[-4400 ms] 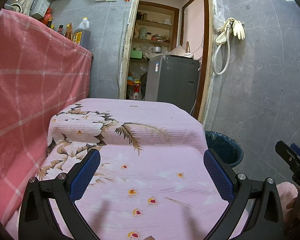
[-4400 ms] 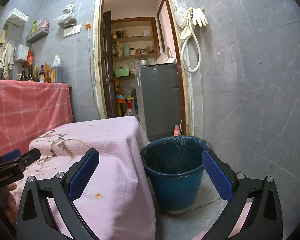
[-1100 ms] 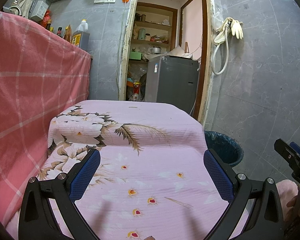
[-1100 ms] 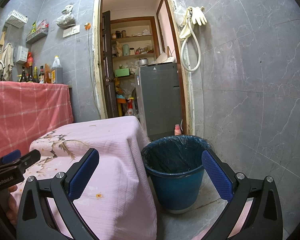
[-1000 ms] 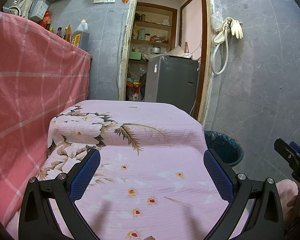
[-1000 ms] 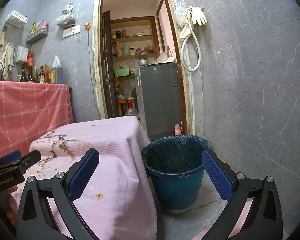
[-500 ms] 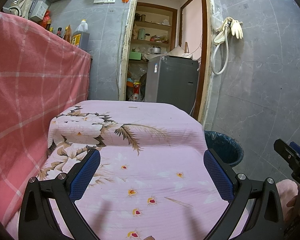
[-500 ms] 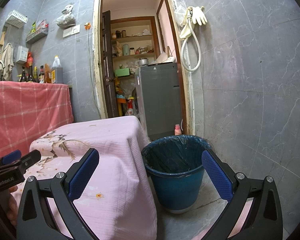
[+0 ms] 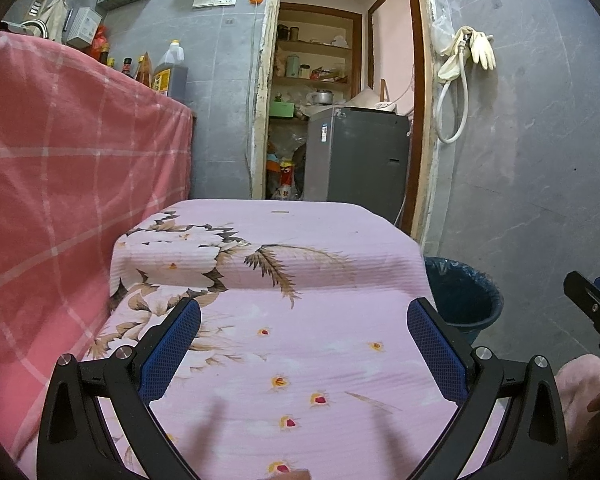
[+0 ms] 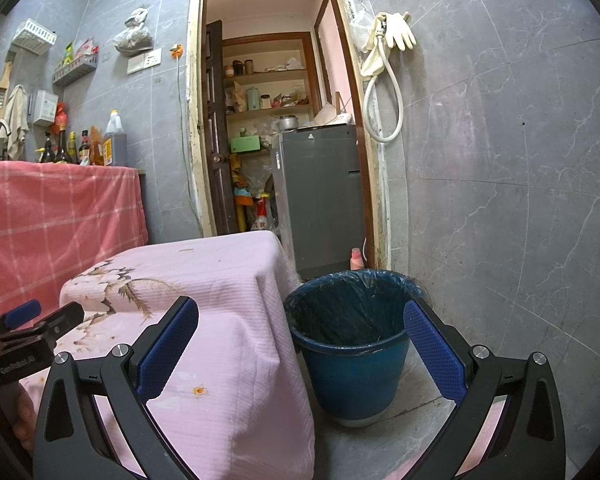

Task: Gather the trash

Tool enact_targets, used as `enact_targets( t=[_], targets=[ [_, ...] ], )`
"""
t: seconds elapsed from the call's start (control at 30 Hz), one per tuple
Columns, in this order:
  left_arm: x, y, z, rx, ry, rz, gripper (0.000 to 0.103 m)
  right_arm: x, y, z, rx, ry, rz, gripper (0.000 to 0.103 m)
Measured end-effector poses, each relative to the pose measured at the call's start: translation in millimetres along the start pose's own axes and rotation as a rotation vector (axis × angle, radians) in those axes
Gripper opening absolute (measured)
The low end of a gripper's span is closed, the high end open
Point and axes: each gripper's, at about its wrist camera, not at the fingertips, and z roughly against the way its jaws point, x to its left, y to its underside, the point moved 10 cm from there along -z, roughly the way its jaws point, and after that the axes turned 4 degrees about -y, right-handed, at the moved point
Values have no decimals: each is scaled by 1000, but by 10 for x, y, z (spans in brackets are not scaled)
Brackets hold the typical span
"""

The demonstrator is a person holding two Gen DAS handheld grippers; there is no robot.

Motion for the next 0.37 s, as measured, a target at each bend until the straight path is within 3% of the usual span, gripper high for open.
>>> enact_targets(
  t=[0.37],
  targets=[
    [42,16,-16,-2,-4,-3,101,0,0,2,0,0,0,103]
  ],
)
